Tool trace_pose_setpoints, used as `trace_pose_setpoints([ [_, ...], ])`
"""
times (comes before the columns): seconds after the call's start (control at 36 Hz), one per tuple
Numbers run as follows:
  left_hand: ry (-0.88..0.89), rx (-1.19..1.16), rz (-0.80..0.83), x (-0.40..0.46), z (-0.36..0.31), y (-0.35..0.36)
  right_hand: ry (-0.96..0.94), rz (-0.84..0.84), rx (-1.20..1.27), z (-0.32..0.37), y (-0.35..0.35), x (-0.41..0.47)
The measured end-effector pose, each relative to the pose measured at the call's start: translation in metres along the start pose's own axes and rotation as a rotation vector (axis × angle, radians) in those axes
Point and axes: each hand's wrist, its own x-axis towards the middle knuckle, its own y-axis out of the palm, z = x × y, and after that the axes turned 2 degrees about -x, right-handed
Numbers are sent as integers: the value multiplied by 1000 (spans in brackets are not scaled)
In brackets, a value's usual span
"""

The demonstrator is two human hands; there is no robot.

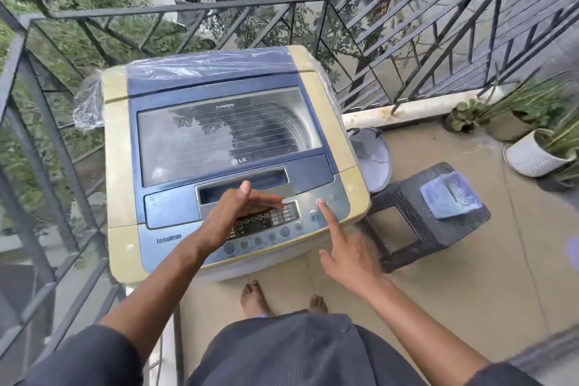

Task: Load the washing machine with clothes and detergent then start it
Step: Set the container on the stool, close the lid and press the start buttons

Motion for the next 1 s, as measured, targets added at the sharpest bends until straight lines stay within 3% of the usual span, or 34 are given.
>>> trace_pose_setpoints([
  [0.36,-60,-43,40,5,1,-7,71,-16,51,7,21,-2],
  [1.0,-6,-38,75,3,11,-12,73,-88,-62,14,18,-2],
])
